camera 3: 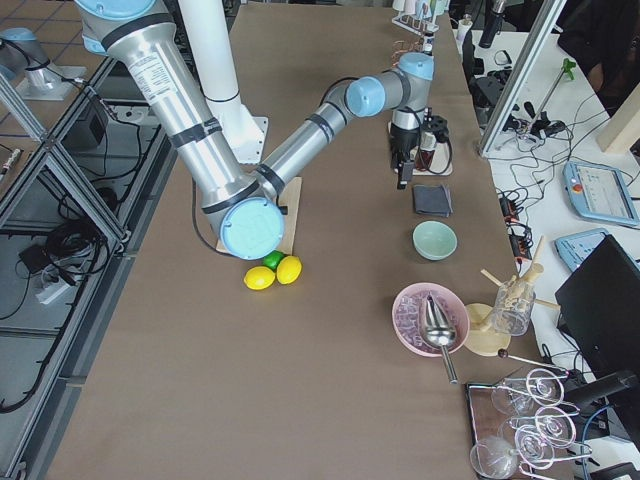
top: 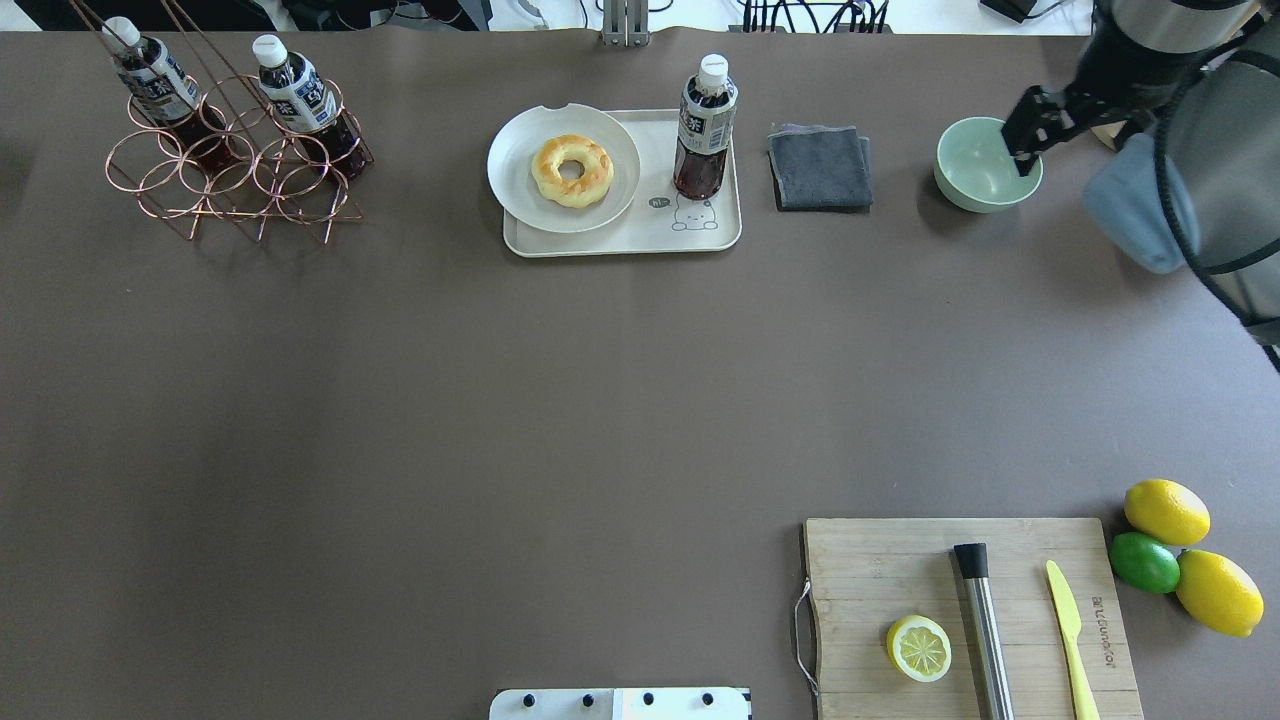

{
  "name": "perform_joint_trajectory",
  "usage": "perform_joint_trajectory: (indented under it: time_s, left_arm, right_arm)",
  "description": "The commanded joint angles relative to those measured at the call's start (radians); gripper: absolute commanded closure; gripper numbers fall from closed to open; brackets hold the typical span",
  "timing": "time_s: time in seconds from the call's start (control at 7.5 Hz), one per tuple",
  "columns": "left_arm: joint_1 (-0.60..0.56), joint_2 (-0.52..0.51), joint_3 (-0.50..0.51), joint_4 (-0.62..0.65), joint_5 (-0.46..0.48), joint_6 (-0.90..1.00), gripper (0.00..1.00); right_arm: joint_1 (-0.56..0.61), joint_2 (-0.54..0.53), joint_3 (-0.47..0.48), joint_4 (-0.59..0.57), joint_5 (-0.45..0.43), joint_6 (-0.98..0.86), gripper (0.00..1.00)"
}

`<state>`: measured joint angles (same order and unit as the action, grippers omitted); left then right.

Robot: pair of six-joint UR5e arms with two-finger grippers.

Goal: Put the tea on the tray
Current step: 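Open the right gripper and raise it away from the tray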

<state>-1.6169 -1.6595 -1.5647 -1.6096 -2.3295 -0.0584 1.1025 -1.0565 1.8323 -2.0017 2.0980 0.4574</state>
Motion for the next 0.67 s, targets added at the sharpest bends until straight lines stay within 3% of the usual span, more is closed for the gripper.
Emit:
perform_joint_trajectory:
  time_s: [0.0,0.27,0.53]
  left_arm:
    - [0.0,0.001,-0.002,0.003,-0.002,-0.001,0.03]
    - [0.002,0.001,0.002,0.003,-0.002,0.0,0.03]
    - [0.002,-0.005,0.024,0.005,-0.005,0.0,0.03]
  right_arm:
    - [0.196,-0.208,-0.014,0.006,0.075,-0.278,0.0]
    - [0.288,-0.331,-0.019,0.081,0.082,-0.408,0.0]
    - [0.349,-0.411,-0.074,0.173,0.158,-0.437,0.0]
